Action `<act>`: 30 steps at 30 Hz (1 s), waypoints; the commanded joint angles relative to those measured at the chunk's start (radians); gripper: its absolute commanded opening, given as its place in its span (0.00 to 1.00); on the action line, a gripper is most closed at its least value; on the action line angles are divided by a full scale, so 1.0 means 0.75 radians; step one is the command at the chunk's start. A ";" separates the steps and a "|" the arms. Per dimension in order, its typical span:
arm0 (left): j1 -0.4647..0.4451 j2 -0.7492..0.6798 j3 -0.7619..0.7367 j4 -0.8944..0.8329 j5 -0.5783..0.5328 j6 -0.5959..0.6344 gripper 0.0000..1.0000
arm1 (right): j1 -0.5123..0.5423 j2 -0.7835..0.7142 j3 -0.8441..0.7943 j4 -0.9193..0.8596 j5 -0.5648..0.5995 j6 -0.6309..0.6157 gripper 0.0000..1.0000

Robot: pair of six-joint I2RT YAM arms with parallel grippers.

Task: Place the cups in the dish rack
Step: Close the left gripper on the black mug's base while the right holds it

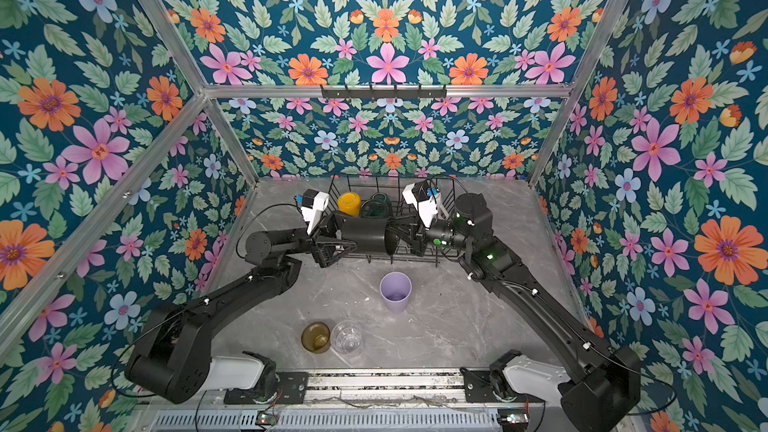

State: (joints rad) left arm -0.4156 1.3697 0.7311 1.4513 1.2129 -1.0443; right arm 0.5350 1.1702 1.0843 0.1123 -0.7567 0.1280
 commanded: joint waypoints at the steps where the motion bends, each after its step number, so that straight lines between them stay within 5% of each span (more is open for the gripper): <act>1: -0.004 0.001 0.008 0.008 0.019 -0.019 0.92 | 0.006 0.014 0.029 0.184 -0.085 0.006 0.00; 30: -0.029 -0.030 0.023 0.002 0.032 -0.033 0.91 | 0.073 0.193 0.094 0.230 -0.109 -0.006 0.00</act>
State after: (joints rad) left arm -0.4358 1.3552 0.7399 1.4342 1.2308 -1.0676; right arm 0.5880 1.3128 1.1427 0.1925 -0.8192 0.1246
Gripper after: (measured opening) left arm 0.915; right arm 0.082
